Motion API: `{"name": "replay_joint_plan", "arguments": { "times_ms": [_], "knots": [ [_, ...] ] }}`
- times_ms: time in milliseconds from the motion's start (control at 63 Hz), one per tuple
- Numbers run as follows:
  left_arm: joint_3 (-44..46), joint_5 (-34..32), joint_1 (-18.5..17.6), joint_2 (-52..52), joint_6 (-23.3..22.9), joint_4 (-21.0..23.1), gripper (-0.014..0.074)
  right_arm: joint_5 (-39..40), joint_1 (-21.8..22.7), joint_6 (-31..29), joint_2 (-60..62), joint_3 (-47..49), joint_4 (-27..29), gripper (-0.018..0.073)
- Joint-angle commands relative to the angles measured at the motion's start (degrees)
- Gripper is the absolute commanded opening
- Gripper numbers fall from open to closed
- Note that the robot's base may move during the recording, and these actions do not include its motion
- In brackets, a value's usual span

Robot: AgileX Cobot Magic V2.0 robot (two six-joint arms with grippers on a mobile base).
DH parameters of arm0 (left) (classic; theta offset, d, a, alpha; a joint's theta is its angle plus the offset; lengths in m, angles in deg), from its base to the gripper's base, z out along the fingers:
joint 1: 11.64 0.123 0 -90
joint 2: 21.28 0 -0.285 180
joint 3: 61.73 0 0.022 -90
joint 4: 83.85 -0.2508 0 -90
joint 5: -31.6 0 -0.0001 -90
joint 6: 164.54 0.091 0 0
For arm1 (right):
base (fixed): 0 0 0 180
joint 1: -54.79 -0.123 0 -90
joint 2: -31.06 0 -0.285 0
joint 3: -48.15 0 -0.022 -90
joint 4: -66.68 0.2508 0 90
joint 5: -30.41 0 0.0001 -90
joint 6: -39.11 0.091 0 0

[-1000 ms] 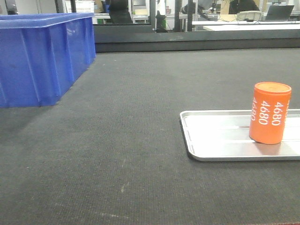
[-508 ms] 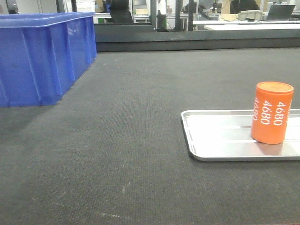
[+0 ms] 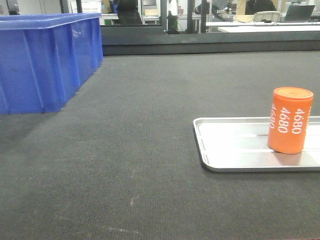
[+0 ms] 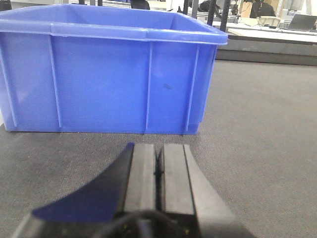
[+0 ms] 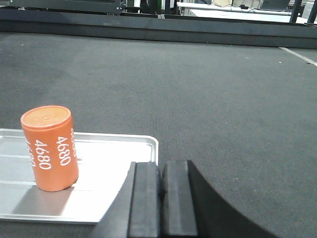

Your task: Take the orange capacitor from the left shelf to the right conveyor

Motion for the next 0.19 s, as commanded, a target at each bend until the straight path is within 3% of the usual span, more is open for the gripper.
{"name": "replay_joint_plan", "arguments": {
  "times_ms": [0,175],
  "knots": [
    [0.31,-4.98,-0.31,-1.1,0.03,0.0,-0.0105,4.9,0.33,-0.41,0.84,-0.12,-0.01,0.0048],
    [0.31,-4.98,-0.31,-1.1,0.03,0.0,-0.0105,4.9,0.33,-0.41,0.84,-0.12,-0.01,0.0048]
  ]
}}
